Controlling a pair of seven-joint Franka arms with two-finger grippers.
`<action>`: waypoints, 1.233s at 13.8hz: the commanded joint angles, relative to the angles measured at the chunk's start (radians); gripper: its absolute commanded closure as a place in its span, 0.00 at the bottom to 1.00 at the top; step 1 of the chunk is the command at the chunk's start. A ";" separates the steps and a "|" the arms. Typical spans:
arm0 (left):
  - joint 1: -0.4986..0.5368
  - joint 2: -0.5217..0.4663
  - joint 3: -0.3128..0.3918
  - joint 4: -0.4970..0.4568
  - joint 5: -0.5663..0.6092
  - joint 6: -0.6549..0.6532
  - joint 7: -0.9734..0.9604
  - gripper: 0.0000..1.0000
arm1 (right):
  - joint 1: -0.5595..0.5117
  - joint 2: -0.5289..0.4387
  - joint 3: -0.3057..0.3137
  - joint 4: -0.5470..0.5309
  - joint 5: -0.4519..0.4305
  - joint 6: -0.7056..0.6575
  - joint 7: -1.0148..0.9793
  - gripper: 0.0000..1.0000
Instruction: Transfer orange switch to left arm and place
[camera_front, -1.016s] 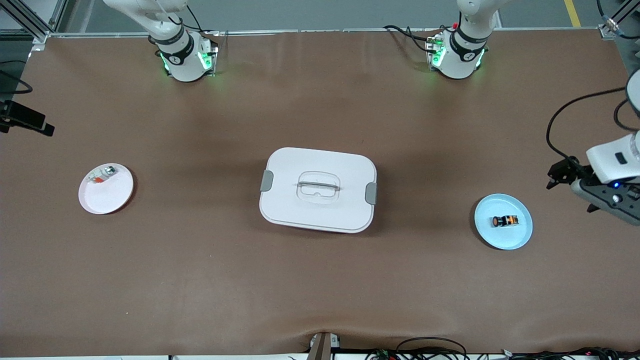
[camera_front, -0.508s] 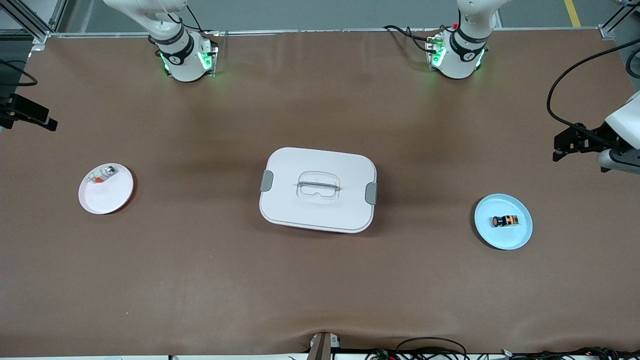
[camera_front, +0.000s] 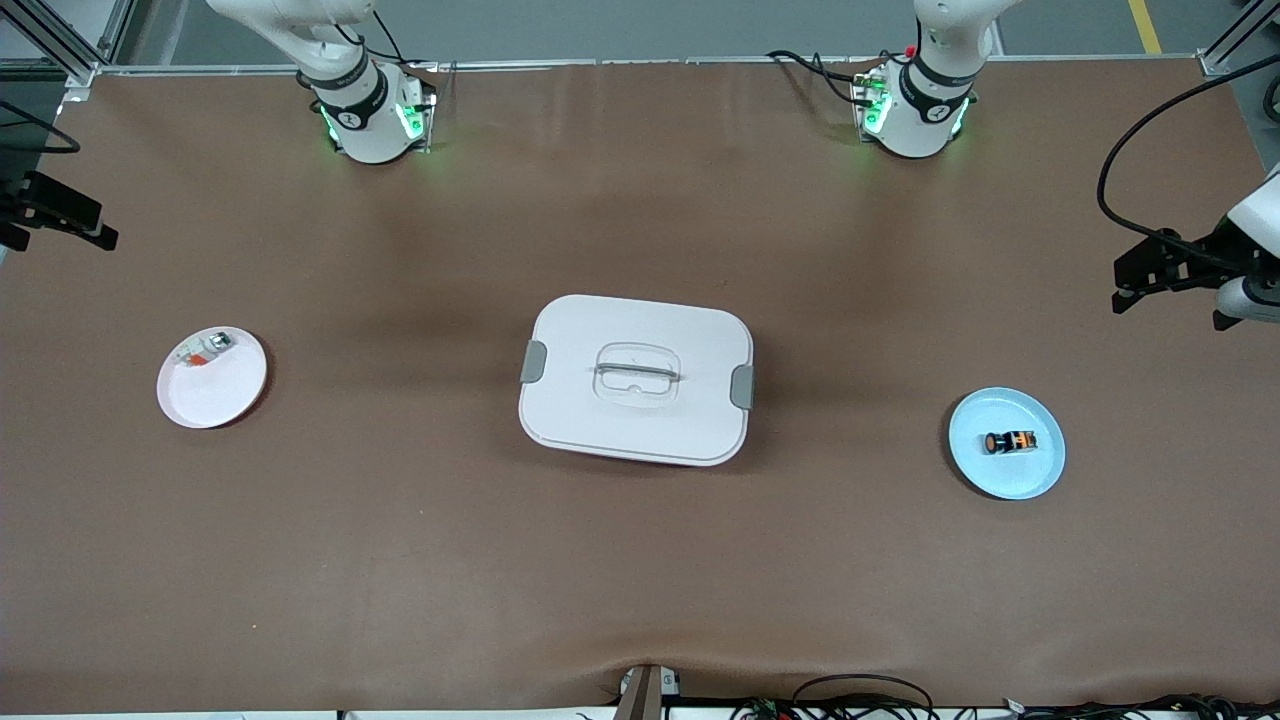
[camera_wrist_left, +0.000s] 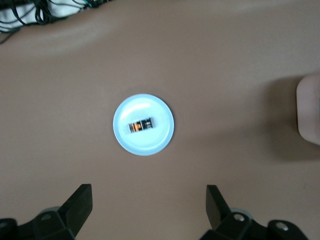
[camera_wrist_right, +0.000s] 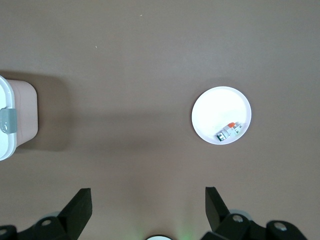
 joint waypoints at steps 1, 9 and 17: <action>-0.218 -0.045 0.207 0.008 -0.043 -0.063 -0.013 0.00 | -0.010 -0.054 0.007 -0.070 0.001 0.032 -0.023 0.00; -0.446 -0.190 0.421 -0.125 -0.127 -0.103 -0.162 0.00 | -0.003 -0.068 0.011 -0.094 -0.007 0.042 -0.023 0.00; -0.457 -0.191 0.438 -0.102 -0.113 -0.143 -0.226 0.00 | -0.003 -0.097 0.011 -0.132 -0.007 0.060 -0.023 0.00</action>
